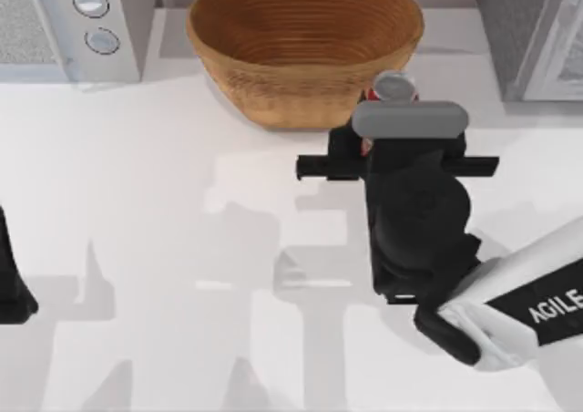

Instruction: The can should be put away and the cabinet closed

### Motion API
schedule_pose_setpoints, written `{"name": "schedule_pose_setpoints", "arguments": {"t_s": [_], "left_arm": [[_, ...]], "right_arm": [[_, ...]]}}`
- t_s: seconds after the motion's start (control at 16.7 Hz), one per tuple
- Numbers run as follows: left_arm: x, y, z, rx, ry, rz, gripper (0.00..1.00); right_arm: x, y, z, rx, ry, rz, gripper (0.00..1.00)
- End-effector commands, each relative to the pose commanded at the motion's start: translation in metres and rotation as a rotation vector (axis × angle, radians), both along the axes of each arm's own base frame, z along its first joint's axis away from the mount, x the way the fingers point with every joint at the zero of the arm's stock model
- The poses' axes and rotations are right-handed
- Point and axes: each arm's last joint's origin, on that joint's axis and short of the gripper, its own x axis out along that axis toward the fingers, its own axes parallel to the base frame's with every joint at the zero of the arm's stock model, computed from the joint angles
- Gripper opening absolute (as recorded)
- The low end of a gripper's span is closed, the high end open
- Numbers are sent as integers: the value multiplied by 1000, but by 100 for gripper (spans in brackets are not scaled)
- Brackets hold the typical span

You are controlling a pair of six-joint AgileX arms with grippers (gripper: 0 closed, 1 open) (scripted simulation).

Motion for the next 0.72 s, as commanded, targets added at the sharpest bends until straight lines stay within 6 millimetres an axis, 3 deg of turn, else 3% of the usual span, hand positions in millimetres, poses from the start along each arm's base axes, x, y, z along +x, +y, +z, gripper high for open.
{"name": "schedule_pose_setpoints", "arguments": {"t_s": [0.3,0.72], "left_arm": [[0,0,0,0,0,0,100],[0,0,0,0,0,0,100]], "right_arm": [[-6,-4,30,-3,4,3,0],[-6,-5,32,1,2,5,0]]}}
